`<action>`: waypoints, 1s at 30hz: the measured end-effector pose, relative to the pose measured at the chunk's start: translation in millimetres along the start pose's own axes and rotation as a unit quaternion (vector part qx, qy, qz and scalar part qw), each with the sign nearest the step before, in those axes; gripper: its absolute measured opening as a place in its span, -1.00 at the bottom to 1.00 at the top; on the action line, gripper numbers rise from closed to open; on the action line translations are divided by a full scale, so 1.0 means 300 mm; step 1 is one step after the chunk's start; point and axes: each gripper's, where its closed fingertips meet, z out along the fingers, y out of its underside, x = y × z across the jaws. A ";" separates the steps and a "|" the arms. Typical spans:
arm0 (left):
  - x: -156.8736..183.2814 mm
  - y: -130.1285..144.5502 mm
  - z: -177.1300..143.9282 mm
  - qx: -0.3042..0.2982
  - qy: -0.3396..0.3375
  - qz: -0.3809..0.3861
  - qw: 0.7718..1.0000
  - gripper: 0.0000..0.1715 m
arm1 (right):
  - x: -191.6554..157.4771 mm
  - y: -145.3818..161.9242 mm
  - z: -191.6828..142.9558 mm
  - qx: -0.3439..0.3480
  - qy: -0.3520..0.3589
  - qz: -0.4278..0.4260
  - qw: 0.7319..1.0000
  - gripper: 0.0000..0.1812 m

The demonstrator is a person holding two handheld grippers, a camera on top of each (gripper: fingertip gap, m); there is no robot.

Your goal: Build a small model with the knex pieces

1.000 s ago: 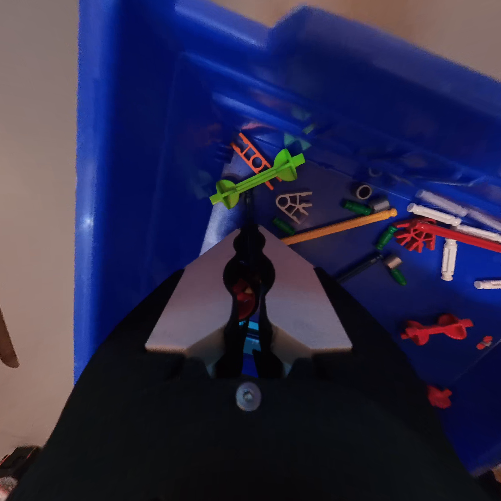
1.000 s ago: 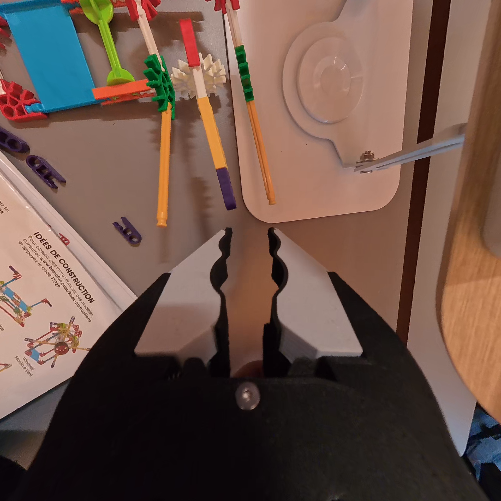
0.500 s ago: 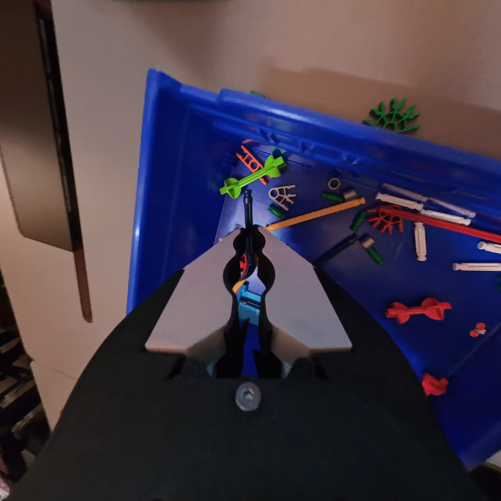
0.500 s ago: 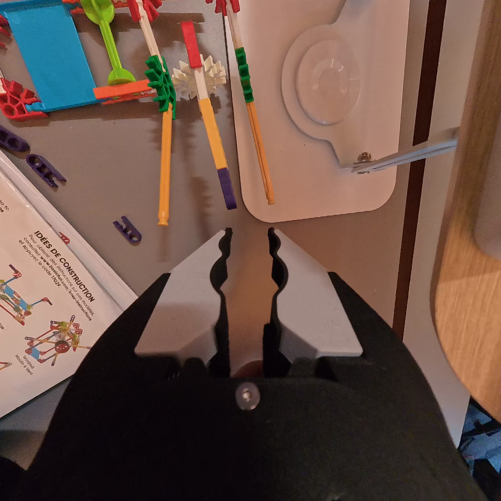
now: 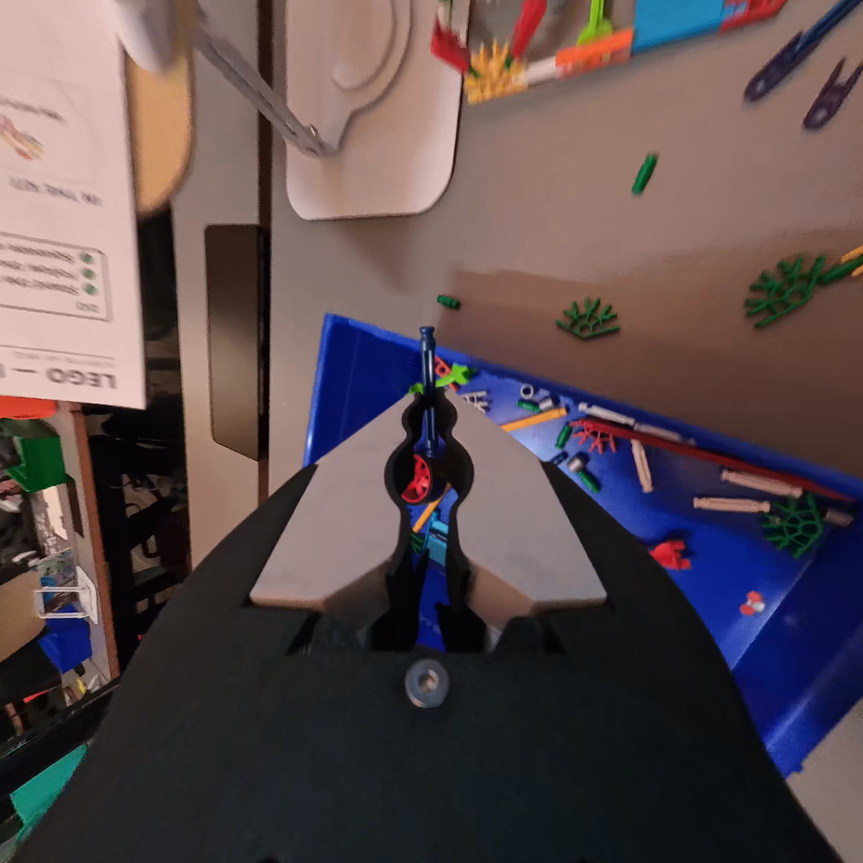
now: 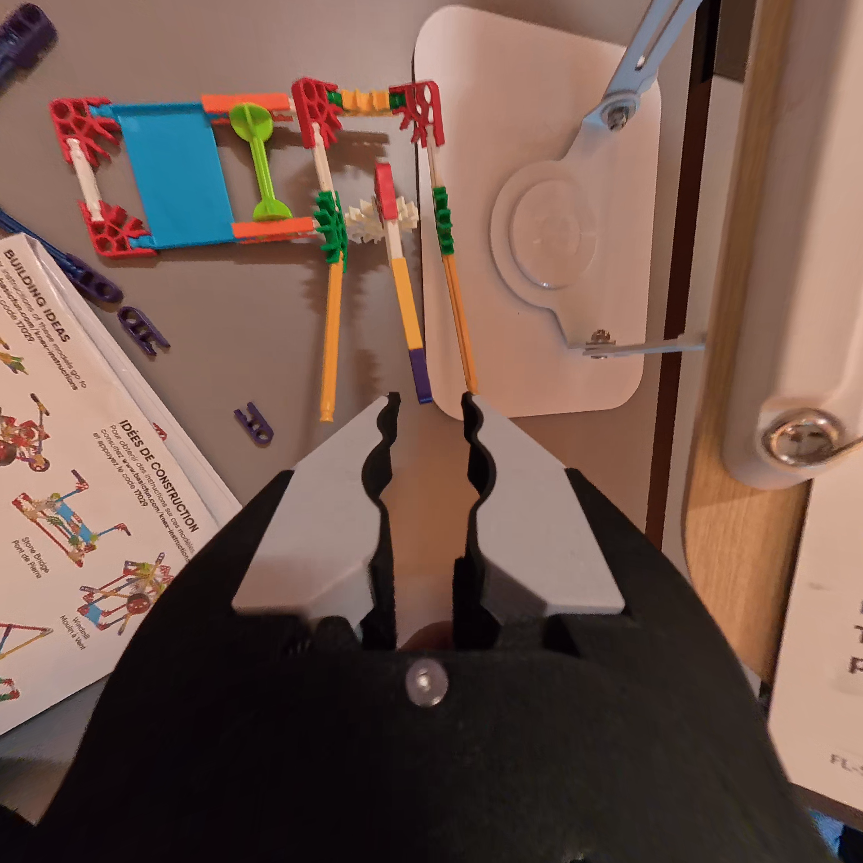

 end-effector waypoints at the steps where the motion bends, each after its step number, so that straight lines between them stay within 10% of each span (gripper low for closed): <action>1: -0.008 -0.035 -0.015 0.010 -0.018 -0.008 1.000 -0.98 | -0.003 -0.013 -0.007 0.006 0.002 -0.005 1.000 -0.71; 12: 0.096 -0.432 0.053 0.125 -0.074 -0.036 0.989 -0.97 | -0.089 -0.416 -0.107 0.208 0.055 -0.101 0.971 -0.76; 30: 0.078 -0.558 0.156 0.161 0.003 -0.081 0.984 -0.97 | -0.144 -0.510 -0.089 0.222 0.121 -0.199 0.947 -0.80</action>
